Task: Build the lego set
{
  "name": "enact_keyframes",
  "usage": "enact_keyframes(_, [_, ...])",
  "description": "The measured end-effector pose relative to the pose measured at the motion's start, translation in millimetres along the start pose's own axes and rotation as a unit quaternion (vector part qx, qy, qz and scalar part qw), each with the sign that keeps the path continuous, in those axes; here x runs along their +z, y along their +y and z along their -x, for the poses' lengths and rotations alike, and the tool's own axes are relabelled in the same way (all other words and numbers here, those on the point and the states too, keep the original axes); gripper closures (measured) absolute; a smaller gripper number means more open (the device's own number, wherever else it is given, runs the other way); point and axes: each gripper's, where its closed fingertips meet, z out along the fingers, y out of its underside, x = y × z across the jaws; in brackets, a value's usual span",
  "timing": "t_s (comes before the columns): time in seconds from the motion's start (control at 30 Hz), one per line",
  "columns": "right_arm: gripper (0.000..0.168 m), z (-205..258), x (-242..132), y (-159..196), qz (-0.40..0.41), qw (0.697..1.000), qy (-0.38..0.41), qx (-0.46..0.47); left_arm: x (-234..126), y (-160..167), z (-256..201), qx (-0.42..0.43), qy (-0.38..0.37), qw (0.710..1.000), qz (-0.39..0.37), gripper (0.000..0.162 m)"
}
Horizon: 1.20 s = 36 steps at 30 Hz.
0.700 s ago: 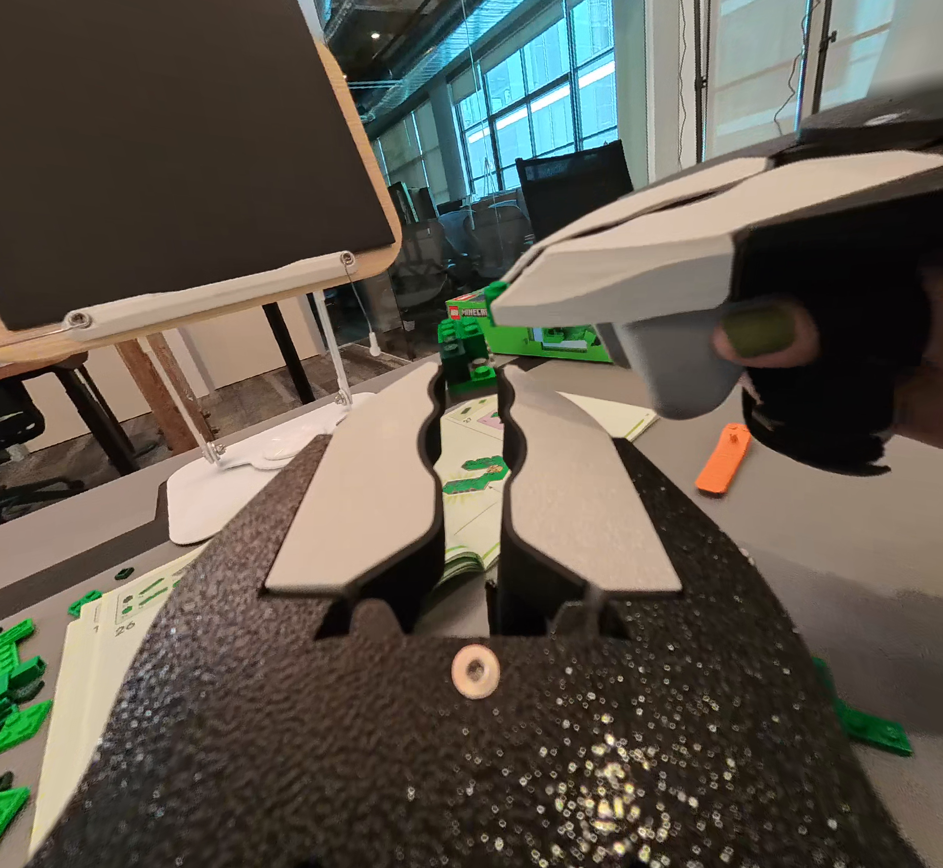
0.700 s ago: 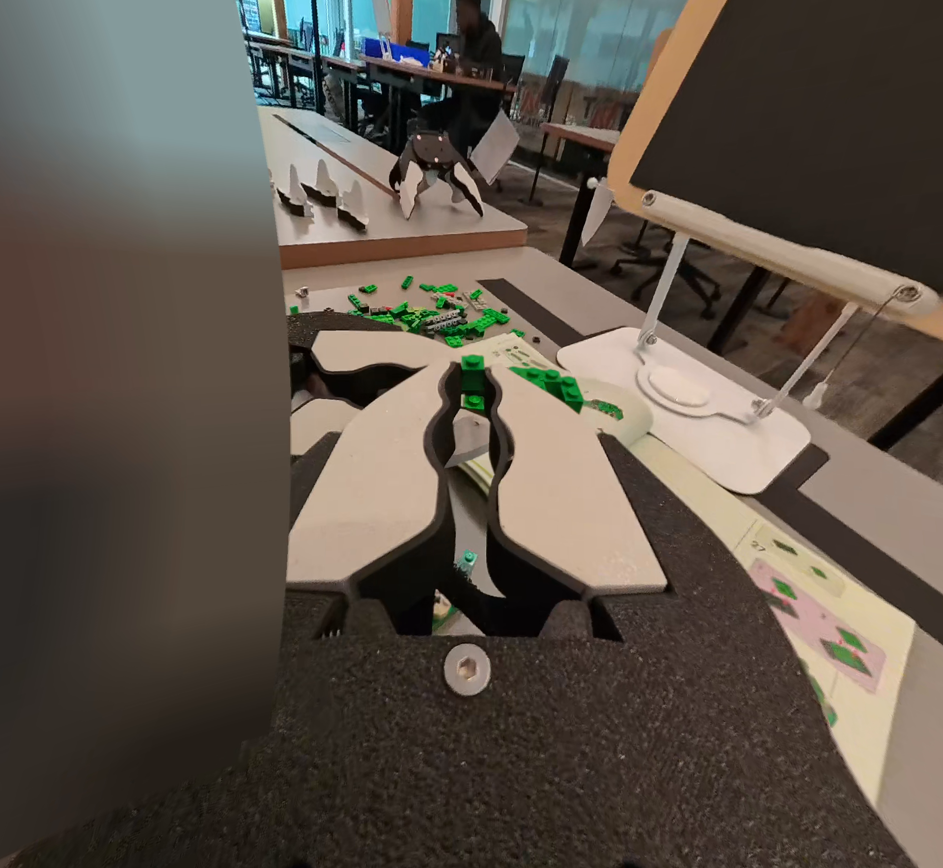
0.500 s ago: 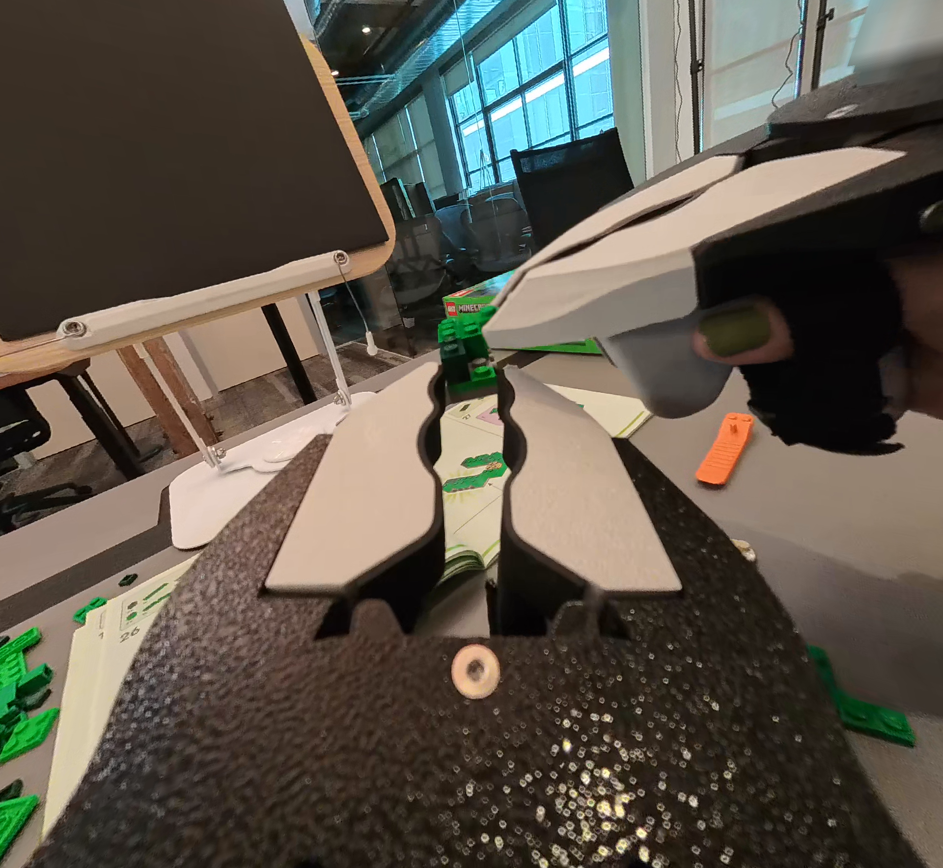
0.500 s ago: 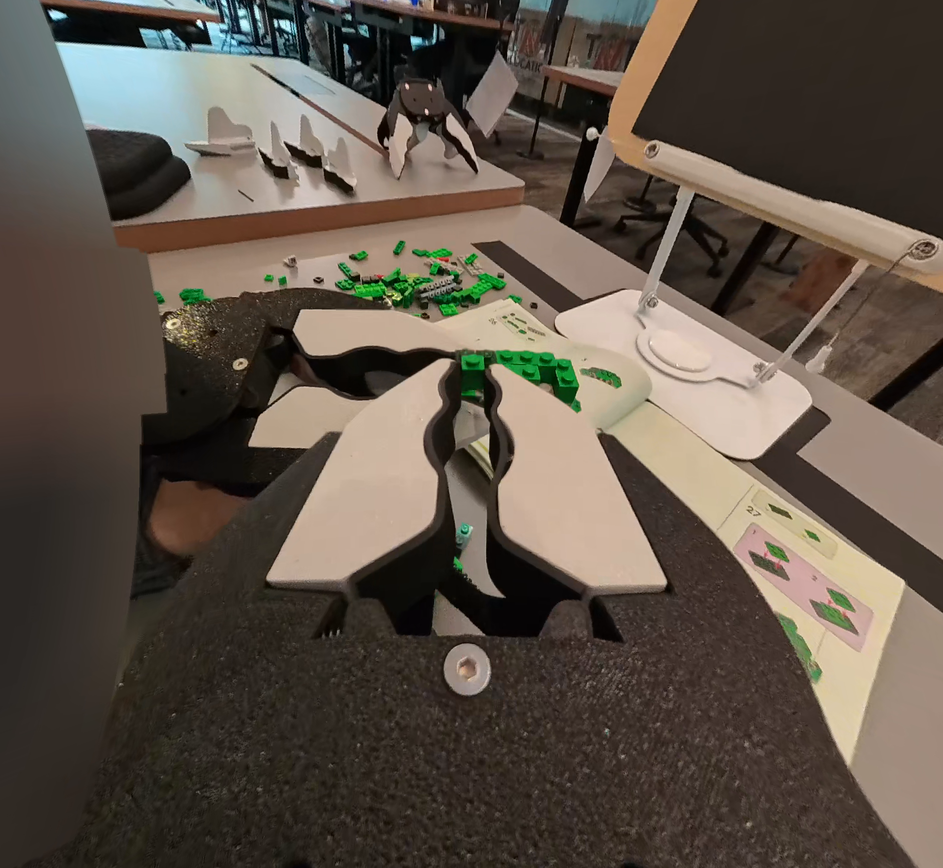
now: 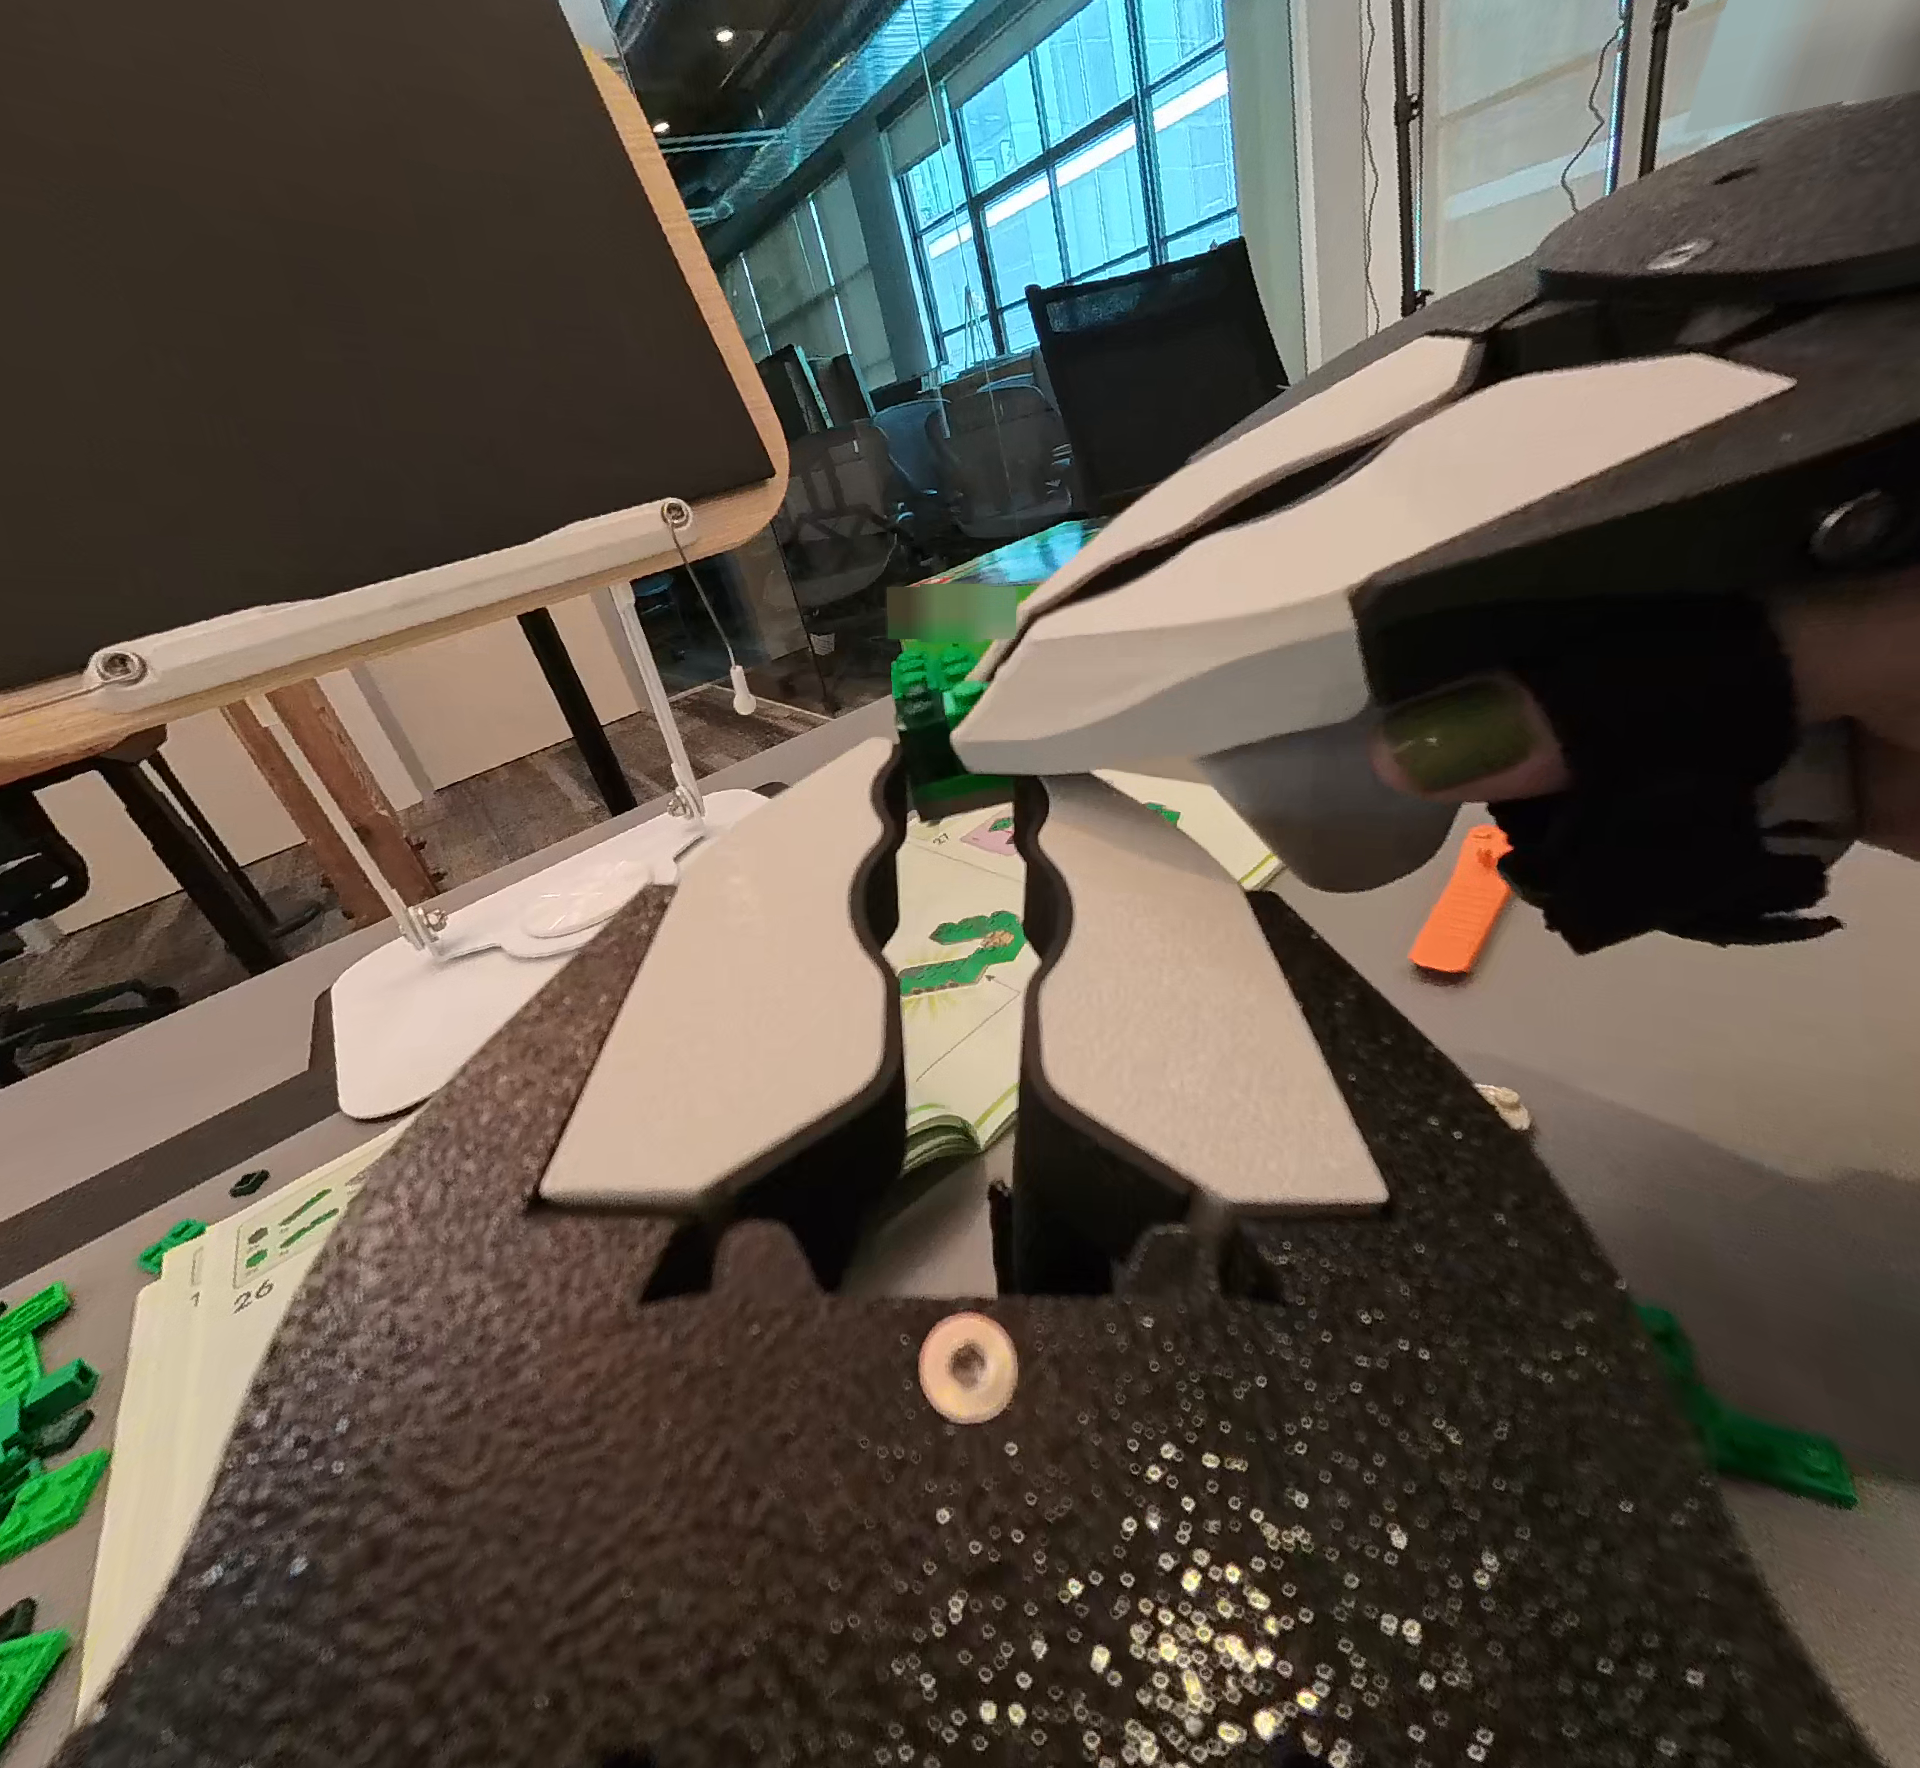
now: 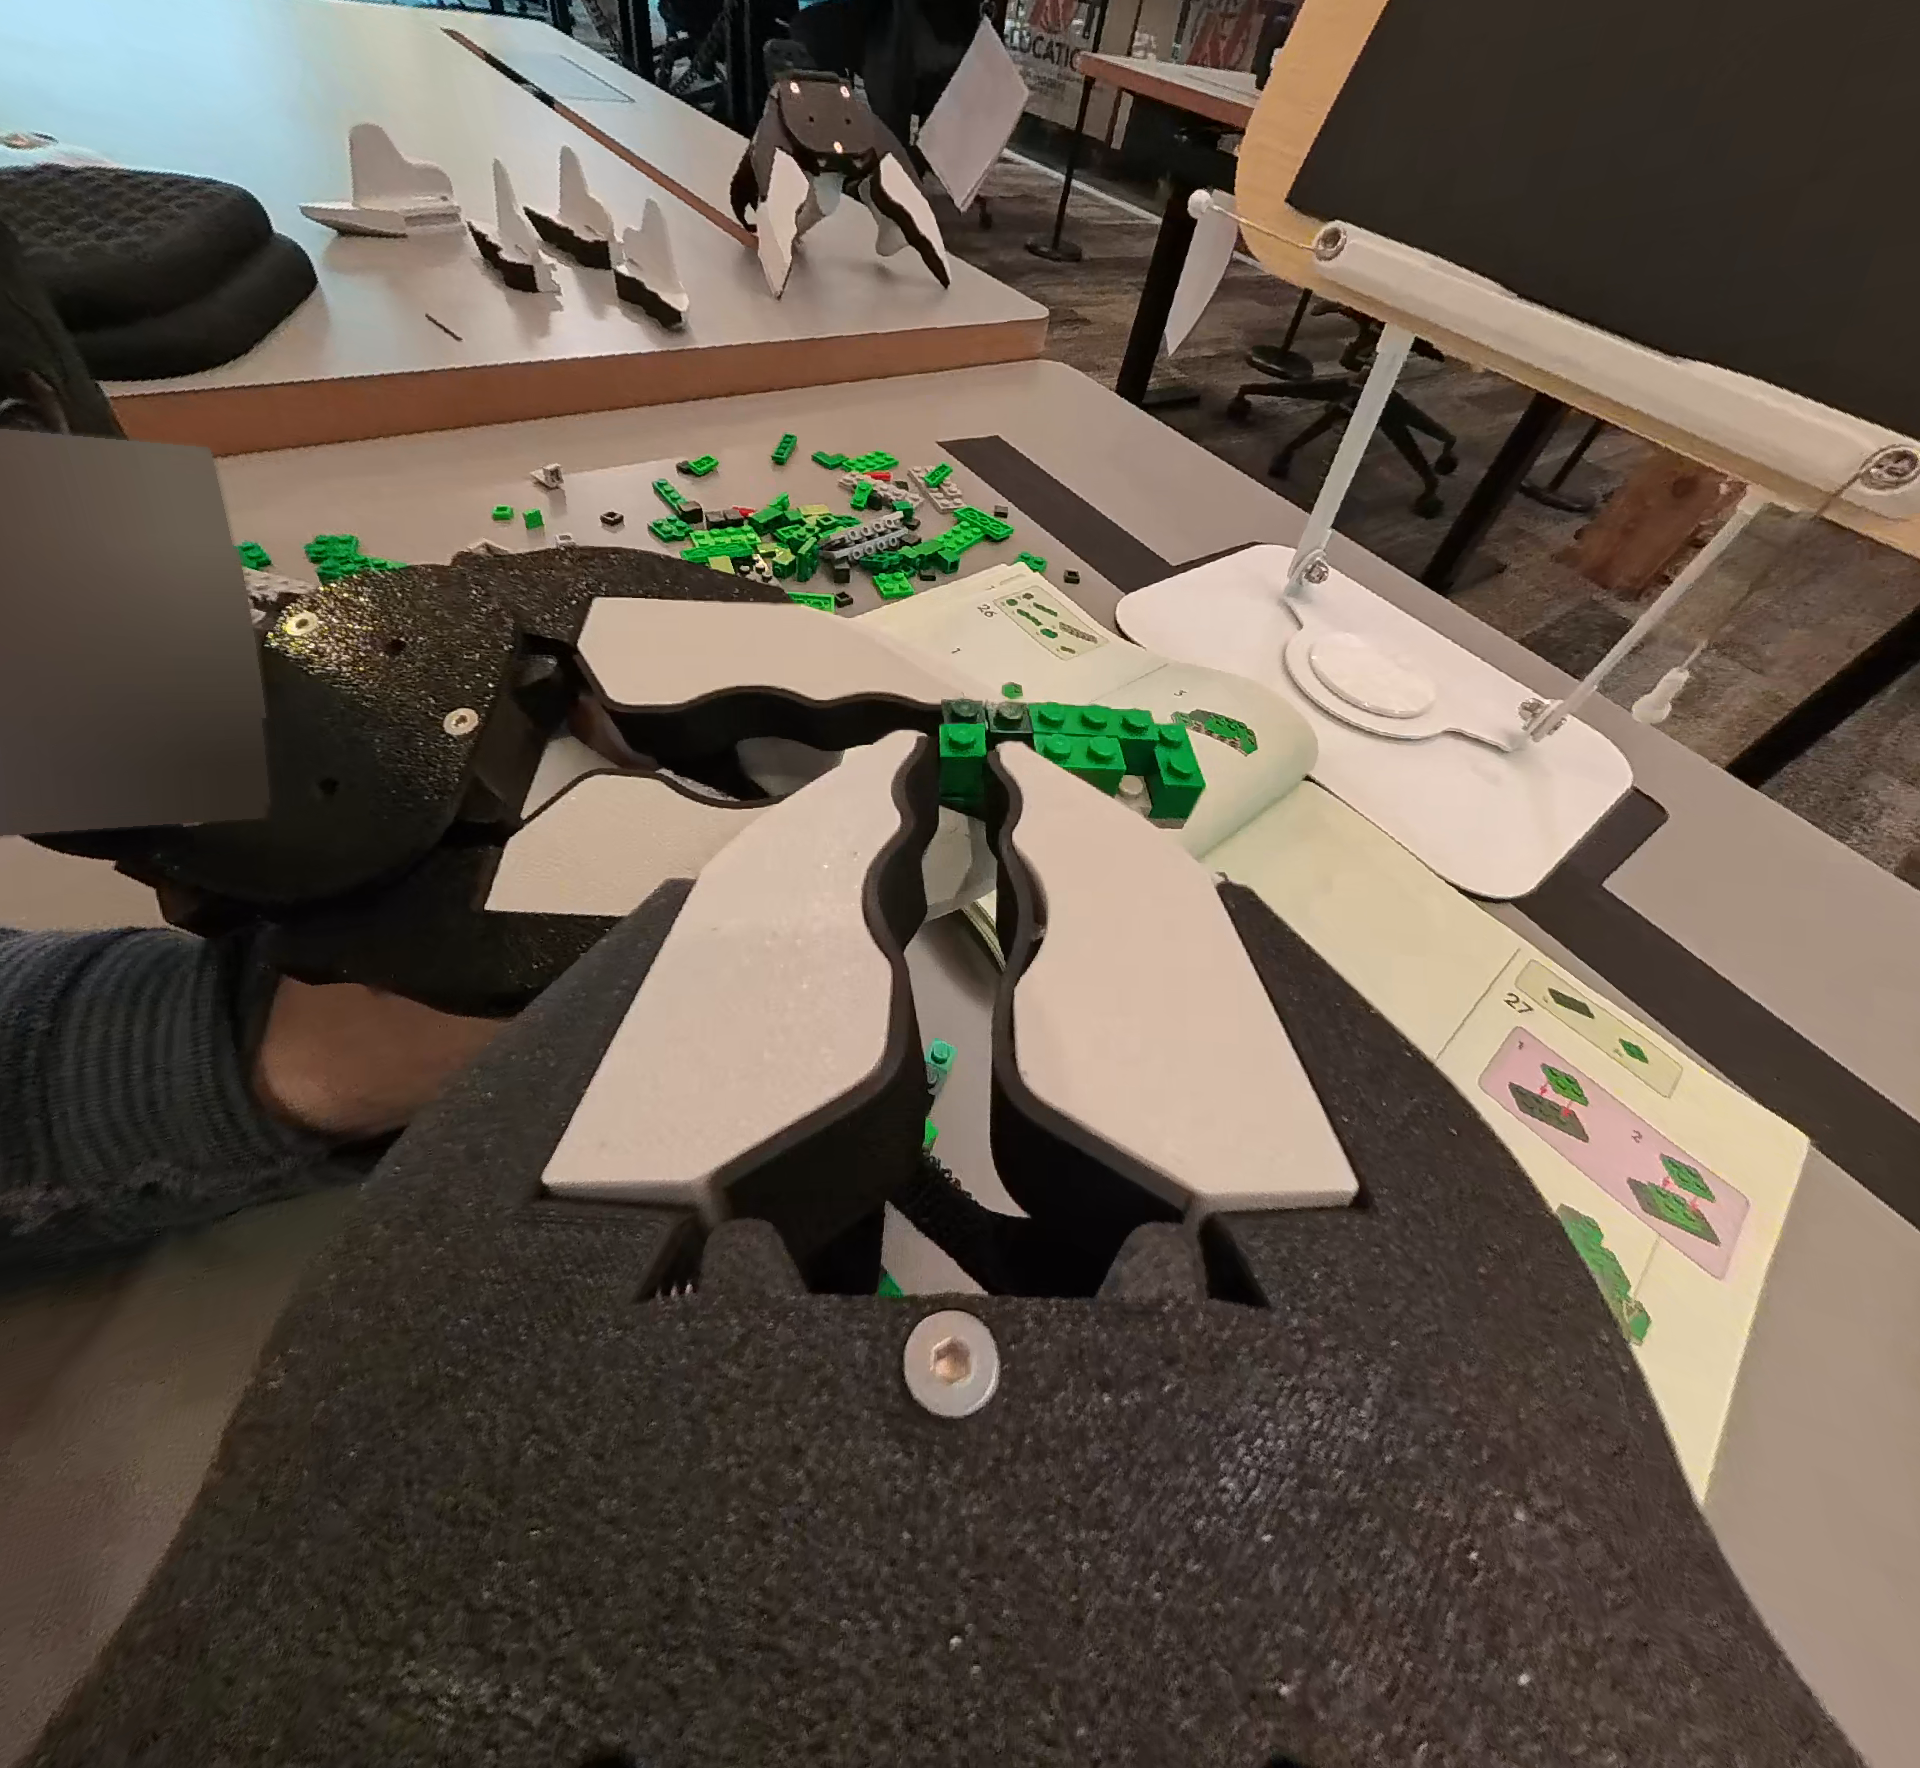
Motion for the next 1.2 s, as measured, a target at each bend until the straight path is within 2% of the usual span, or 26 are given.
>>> enact_keyframes(0.67, [0.160, -4, -1, 3, 0.019, 1.000, 0.018, -0.003, 2, 5, 0, -0.011, 0.008, 1.000, 0.013, 0.144])
enact_keyframes(1.0, [0.160, -8, -5, 11, 0.058, 0.998, 0.000, -0.004, 5, 12, -8, 0.059, 0.014, 0.997, 0.047, 0.144])
enact_keyframes(1.2, [0.160, -9, -6, 15, 0.082, 0.997, 0.005, -0.006, 7, 14, -11, 0.054, 0.026, 0.997, 0.053, 0.144])
